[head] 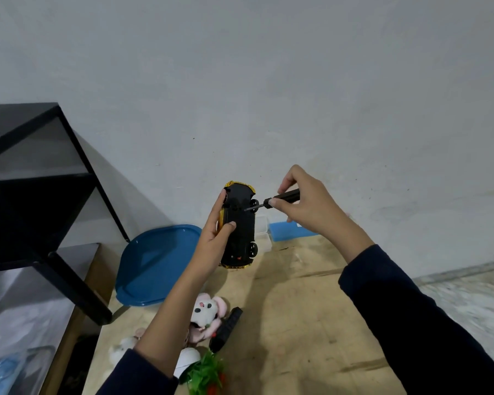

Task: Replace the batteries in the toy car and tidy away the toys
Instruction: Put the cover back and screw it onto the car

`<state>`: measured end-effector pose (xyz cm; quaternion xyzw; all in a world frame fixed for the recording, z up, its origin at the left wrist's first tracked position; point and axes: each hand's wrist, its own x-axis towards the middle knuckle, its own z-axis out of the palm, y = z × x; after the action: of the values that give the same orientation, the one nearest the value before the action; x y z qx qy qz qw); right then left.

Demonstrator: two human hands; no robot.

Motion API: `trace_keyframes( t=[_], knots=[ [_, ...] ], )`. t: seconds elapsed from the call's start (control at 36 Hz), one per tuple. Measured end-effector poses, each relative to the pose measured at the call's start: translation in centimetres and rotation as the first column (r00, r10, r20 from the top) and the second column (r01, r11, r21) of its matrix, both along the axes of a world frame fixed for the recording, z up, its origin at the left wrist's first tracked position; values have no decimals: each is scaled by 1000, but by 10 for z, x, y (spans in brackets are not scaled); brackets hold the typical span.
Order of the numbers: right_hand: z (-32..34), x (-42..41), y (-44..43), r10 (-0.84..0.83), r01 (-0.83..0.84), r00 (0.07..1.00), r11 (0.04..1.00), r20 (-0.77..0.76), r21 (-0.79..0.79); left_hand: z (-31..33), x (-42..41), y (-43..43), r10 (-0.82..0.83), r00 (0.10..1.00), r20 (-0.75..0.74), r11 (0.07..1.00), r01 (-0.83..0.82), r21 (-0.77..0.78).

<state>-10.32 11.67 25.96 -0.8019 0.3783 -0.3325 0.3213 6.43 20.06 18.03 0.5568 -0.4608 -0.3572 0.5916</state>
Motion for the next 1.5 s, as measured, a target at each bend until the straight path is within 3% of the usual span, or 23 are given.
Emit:
trace_keyframes(
  t=[0.14, 0.28, 0.42, 0.58, 0.69, 0.75, 0.83, 1.0, 1.14, 1.33, 1.5],
  knots=[
    [-3, 0, 1, -78, 75, 986, 997, 147, 31, -2, -4, 0, -19, 1000, -2, 1000, 19, 10],
    [-9, -8, -5, 26, -27, 998, 1000, -63, -11, -5, -5, -2, 9, 1000, -13, 1000, -8, 5],
    [-10, -5, -3, -29, 25, 994, 999, 102, 43, -7, -5, -4, 8, 1000, 3, 1000, -8, 15],
    [-13, -8, -9, 24, -27, 999, 997, -36, -73, -6, -7, -9, 7, 1000, -9, 1000, -7, 26],
    [-14, -13, -12, -1, 1, 997, 1000, 82, 8, -4, -13, -15, 4, 1000, -9, 999, -4, 33],
    [-16, -15, -15, 5, -3, 995, 1000, 98, -24, -3, -17, -17, 1, 1000, -3, 1000, -1, 30],
    [-17, -19, -21, 14, -16, 1000, 994, -21, -104, -2, -22, -22, -2, 1000, -23, 1000, 3, 27],
    [-15, -27, -31, 7, -10, 996, 999, 85, 33, -4, -32, -32, -8, 1000, -5, 999, 8, 47],
    [-19, -35, -45, 54, -55, 995, 998, -86, -12, -6, -37, -41, 9, 1000, 1, 998, -9, 58],
    [-24, -50, -67, 6, -5, 1000, 980, -5, 199, -14, -55, -57, 31, 999, -25, 997, -30, 70],
    [-34, -74, -92, 26, -26, 1000, 965, 0, 262, -25, -76, -80, 53, 999, 0, 992, -52, 117]
  ],
)
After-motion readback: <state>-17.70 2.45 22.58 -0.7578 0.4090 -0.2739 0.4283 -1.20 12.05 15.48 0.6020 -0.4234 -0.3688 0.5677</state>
